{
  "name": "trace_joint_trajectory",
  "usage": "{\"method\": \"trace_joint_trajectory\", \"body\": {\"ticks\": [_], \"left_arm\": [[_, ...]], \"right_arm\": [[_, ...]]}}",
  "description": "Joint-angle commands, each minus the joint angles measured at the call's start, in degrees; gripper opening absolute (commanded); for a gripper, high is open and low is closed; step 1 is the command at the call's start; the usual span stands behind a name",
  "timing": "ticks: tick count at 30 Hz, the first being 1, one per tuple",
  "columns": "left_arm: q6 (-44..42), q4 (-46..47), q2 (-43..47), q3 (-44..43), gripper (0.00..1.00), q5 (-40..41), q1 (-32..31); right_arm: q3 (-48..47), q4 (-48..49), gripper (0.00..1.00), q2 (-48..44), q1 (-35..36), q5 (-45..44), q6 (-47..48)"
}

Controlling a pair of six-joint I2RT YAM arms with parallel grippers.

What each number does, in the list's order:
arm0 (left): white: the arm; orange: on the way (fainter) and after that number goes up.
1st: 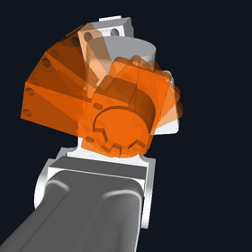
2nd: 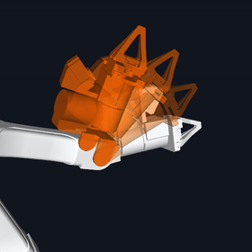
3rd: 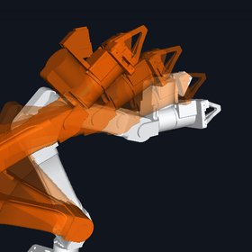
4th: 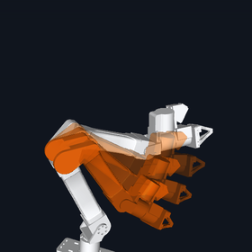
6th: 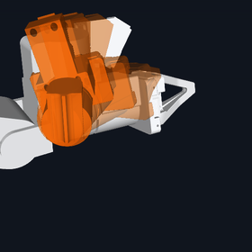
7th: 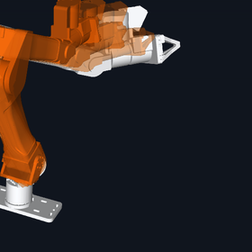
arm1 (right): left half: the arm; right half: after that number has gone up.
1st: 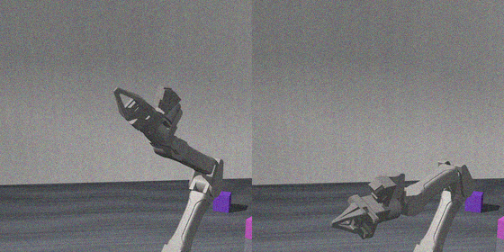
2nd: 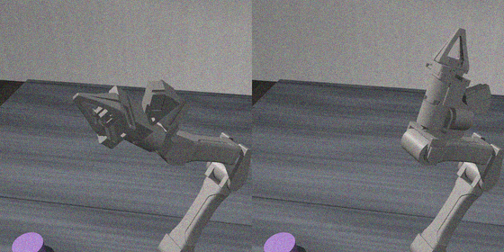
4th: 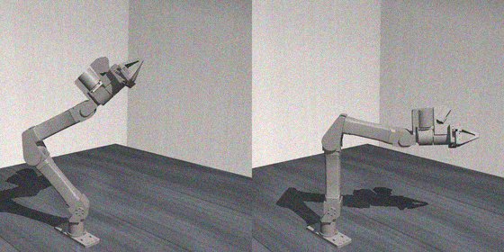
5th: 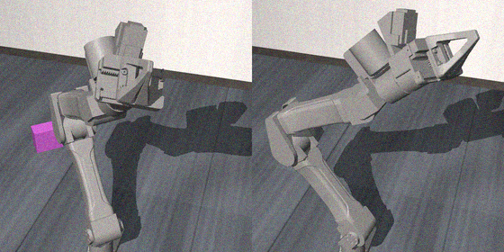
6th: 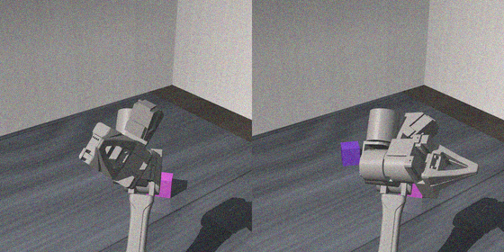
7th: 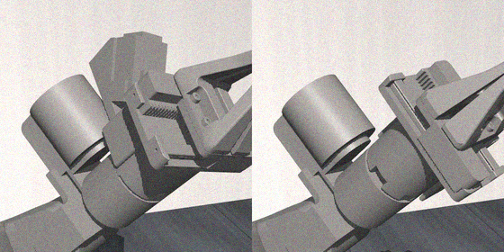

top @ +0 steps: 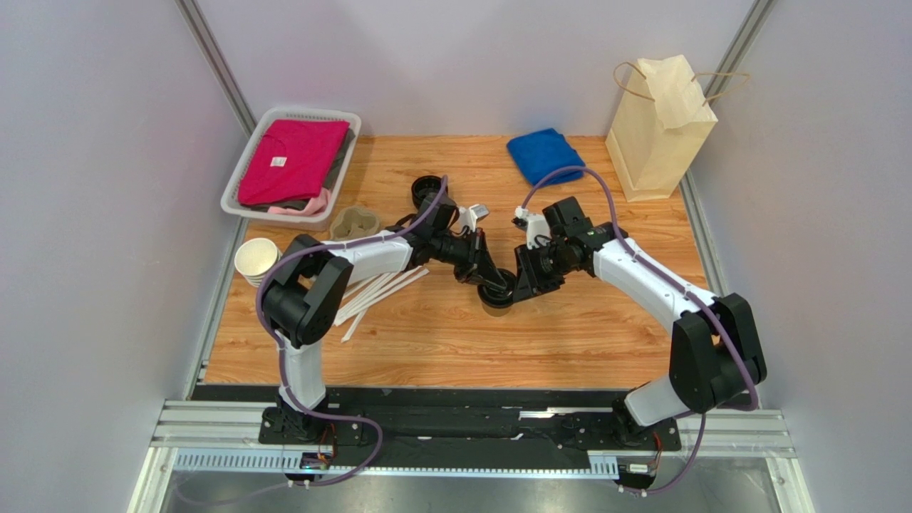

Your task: Pack the takeout coffee

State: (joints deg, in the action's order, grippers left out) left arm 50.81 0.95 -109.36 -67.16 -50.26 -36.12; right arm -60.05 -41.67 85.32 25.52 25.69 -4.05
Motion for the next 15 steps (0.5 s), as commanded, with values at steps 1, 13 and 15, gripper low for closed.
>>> {"method": "trace_joint_trajectory", "body": {"ticks": [1, 13, 15], "left_arm": [[-4.40, -5.69, -3.66, 0.62, 0.00, 6.67, -0.36], [-5.89, -6.05, -3.14, -2.36, 0.00, 5.53, 0.08], [-5.98, -5.96, -2.96, -2.89, 0.00, 5.52, 0.00]], "right_arm": [[3.36, 3.96, 0.24, 6.00, 0.76, -5.39, 0.19], [-1.03, 1.86, 0.23, 3.37, -0.82, 2.51, 0.45], [-2.70, 0.98, 0.24, 2.75, -1.96, 4.18, 0.54]]}}
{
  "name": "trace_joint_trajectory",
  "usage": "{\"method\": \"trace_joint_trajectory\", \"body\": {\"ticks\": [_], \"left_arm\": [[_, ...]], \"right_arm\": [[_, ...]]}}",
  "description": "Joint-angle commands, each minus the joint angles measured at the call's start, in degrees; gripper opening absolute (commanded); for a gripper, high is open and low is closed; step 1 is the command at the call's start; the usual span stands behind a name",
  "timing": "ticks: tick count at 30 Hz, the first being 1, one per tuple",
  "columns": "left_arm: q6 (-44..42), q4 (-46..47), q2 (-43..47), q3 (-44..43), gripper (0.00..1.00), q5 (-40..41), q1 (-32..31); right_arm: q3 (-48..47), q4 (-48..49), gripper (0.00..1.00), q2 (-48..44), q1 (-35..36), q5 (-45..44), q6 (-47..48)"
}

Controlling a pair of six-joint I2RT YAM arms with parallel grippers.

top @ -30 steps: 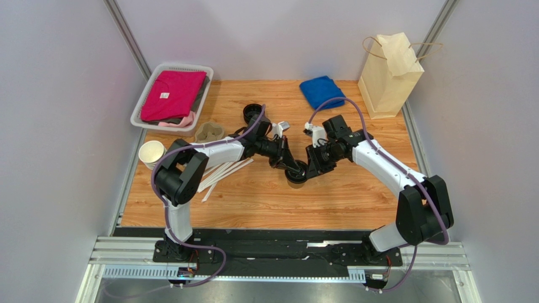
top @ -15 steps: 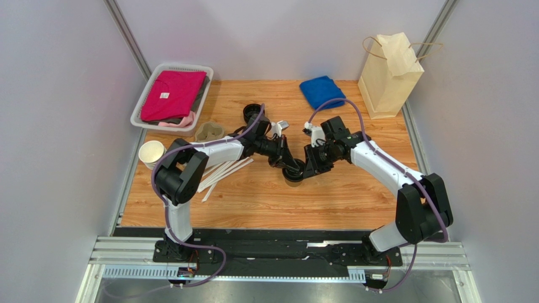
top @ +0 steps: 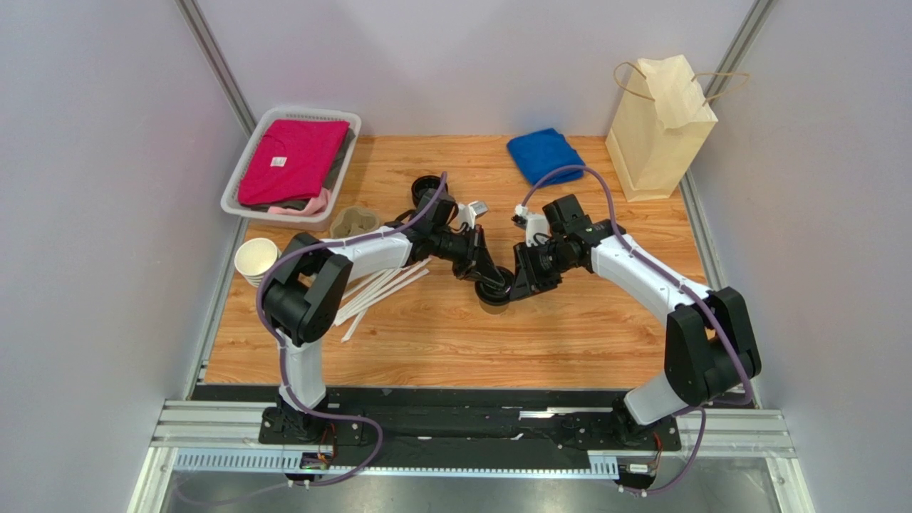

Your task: Pack the takeout coffee

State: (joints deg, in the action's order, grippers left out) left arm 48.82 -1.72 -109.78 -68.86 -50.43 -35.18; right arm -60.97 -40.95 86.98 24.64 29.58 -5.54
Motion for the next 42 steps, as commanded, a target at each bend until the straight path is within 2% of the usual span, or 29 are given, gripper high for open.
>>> {"method": "trace_joint_trajectory", "body": {"ticks": [1, 4, 8, 21, 28, 31, 35, 38, 42], "left_arm": [[-3.99, -3.29, -2.37, -1.54, 0.00, 5.79, -0.86], [-4.34, -3.82, -2.20, -1.45, 0.00, 5.70, -0.94], [-4.26, -3.56, -2.02, -0.40, 0.00, 5.87, -0.94], [-4.52, -3.64, -2.99, -0.05, 0.00, 5.61, -0.94], [-4.79, -3.12, -2.73, -0.92, 0.00, 4.82, -0.94], [-4.78, -2.07, -2.20, -3.11, 0.00, 3.07, -0.86], [-4.96, -2.15, -1.41, -7.51, 0.01, 2.01, -0.86], [-5.31, -2.76, -0.35, -10.41, 0.03, 2.10, -0.94], [-5.40, -4.00, 0.61, -12.79, 0.05, 2.27, -0.94]], "right_arm": [[-2.39, -0.09, 0.24, 0.39, -1.52, 1.00, 2.11], [-3.80, -1.41, 0.24, -1.10, -3.02, 3.11, 2.90], [-4.07, -1.85, 0.25, -1.90, -3.46, 1.44, 3.78], [-1.61, 2.28, 0.23, 5.92, -3.37, -0.75, 1.67], [-1.78, 1.05, 0.24, 4.26, -4.51, 2.13, 1.94], [-3.97, -0.35, 0.32, 3.28, -5.22, 4.86, 3.34], [-5.74, -2.03, 0.55, 2.06, -5.66, 7.33, 4.84], [-6.09, -2.91, 0.67, -0.75, -5.83, 8.56, 5.28], [-6.09, -3.70, 0.77, -4.00, -5.92, 7.34, 7.03]]}}
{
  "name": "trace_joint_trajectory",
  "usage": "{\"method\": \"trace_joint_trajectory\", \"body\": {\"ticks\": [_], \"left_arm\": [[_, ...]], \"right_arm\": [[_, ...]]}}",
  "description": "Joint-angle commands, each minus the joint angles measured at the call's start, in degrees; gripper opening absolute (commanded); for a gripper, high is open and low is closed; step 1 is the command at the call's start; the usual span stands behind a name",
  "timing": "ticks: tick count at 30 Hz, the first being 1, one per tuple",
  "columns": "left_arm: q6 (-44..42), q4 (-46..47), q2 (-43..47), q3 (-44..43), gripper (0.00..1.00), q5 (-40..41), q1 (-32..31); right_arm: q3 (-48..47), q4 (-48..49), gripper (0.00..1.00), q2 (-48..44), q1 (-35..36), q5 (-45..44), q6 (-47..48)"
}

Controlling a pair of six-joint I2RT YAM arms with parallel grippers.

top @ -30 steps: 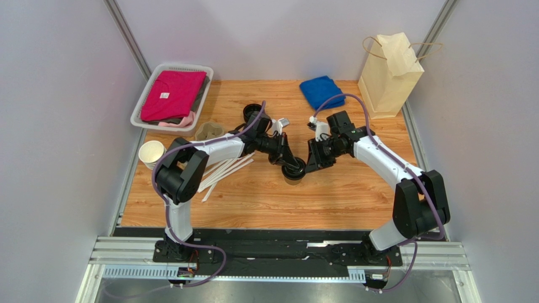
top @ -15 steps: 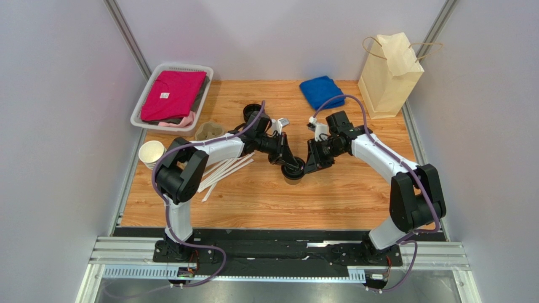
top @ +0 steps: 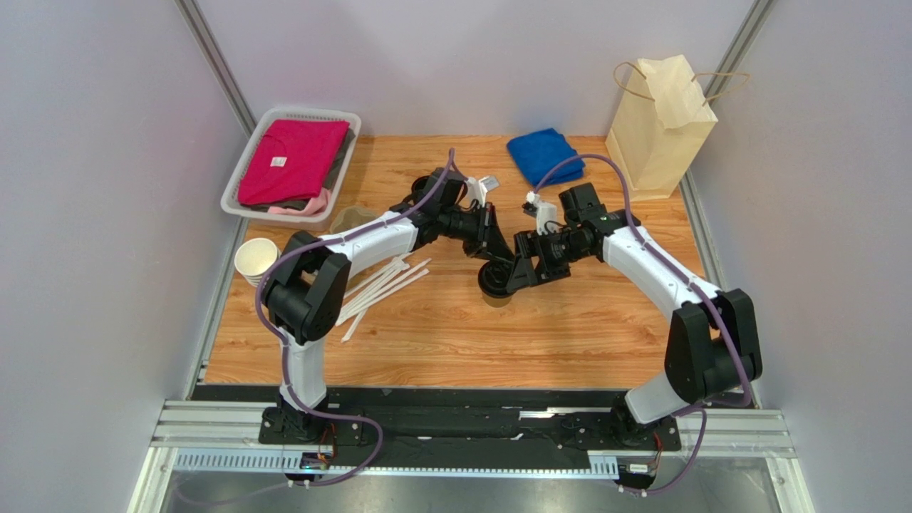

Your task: Pack the takeout coffee

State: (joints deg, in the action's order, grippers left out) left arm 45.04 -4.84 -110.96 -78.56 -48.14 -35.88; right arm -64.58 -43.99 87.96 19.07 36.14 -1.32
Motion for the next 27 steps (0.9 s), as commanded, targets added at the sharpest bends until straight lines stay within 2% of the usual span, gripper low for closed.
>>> {"method": "trace_joint_trajectory", "body": {"ticks": [1, 5, 7, 12, 17, 18, 27], "left_arm": [[-1.44, -0.96, 2.06, -3.09, 0.06, -0.11, -0.24], [-0.65, -0.52, 6.17, -1.78, 0.17, -0.29, 1.59], [0.05, -0.87, 8.38, -0.63, 0.28, -0.20, 3.17], [-3.11, -4.56, 16.90, 3.85, 0.55, 0.85, 10.47], [-7.59, -6.67, 23.40, 7.71, 0.69, 0.85, 18.63], [-8.20, -6.93, 24.37, 8.25, 0.75, 0.85, 19.70], [-12.51, -10.54, 32.99, 13.17, 0.77, 0.50, 29.90]], "right_arm": [[-2.22, -0.84, 0.78, -5.52, -0.35, 0.43, 2.82], [0.31, -0.58, 0.79, -7.80, -0.26, -0.72, 2.73], [2.16, 1.08, 0.79, -8.16, -0.09, -1.16, 2.20], [7.00, 4.34, 0.80, -7.90, 3.42, -5.71, 1.67], [8.76, 9.17, 0.80, -5.70, 6.23, -9.42, 1.06], [9.03, 10.05, 0.80, -5.35, 6.68, -9.60, 1.06], [7.10, 20.60, 0.79, 2.12, 11.34, -13.64, 1.06]]}}
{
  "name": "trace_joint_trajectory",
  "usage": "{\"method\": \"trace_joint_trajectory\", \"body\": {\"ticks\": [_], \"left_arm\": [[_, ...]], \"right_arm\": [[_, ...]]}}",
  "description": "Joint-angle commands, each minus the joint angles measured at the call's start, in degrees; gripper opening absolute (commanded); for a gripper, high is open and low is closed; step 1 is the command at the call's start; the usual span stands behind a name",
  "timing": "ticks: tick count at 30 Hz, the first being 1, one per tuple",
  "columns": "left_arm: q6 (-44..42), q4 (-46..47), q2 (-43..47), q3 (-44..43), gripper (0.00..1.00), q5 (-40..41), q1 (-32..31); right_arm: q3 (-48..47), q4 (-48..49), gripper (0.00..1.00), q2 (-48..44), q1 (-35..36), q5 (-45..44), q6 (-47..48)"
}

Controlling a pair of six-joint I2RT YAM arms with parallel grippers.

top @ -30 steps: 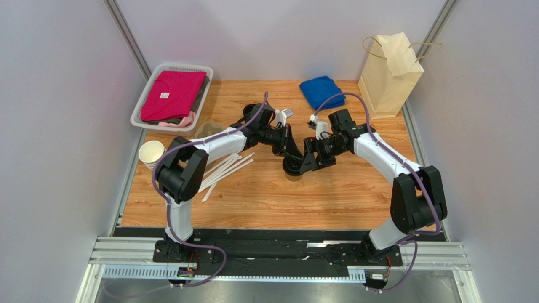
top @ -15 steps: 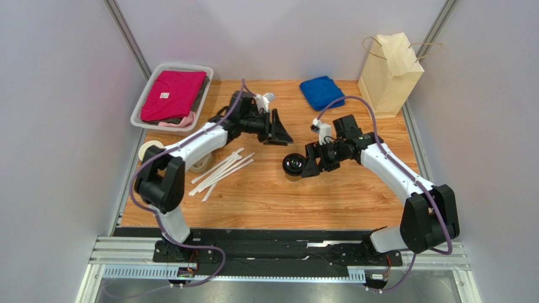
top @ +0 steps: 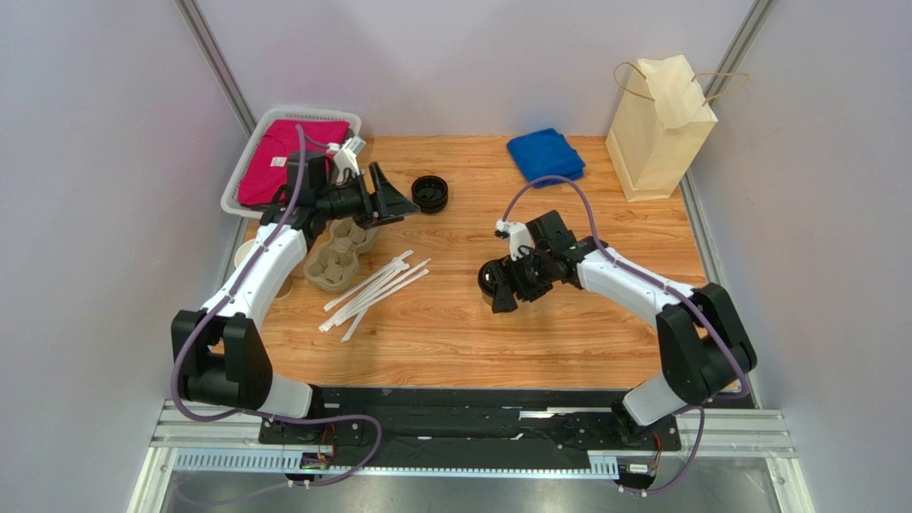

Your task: Pack the takeout coffee

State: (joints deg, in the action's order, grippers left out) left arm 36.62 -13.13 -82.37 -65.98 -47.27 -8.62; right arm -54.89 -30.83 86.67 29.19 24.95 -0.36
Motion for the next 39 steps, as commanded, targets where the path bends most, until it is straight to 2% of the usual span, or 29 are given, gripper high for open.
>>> {"method": "trace_joint_trajectory", "body": {"ticks": [1, 14, 22, 25, 33, 39], "left_arm": [[-4.71, -3.30, 4.93, 0.67, 0.77, -0.28, 3.08], [-7.17, -5.59, 8.63, 3.05, 0.77, 1.03, 9.84], [-13.85, -14.37, 9.25, 1.56, 0.78, 3.23, 15.91], [-20.17, -21.48, 7.76, -1.95, 0.78, 4.98, 17.05], [-35.37, -32.48, 5.38, -9.08, 0.79, 13.33, 18.82], [-41.98, -37.39, 3.54, -16.89, 0.79, 17.12, 18.82]], "right_arm": [[-3.20, 8.41, 0.79, 4.28, 1.39, -2.54, 0.18], [-19.01, 14.30, 0.78, 20.28, 5.35, -3.06, -2.80], [-30.87, 16.42, 0.79, 30.29, 5.79, -3.59, -4.38], [-33.60, 16.68, 0.79, 32.67, 5.96, -3.59, -4.91], [-38.18, 14.67, 0.82, 32.60, 5.97, -2.37, -4.39], [-34.76, 9.05, 0.85, 23.20, 5.79, 0.79, -3.51]]}}
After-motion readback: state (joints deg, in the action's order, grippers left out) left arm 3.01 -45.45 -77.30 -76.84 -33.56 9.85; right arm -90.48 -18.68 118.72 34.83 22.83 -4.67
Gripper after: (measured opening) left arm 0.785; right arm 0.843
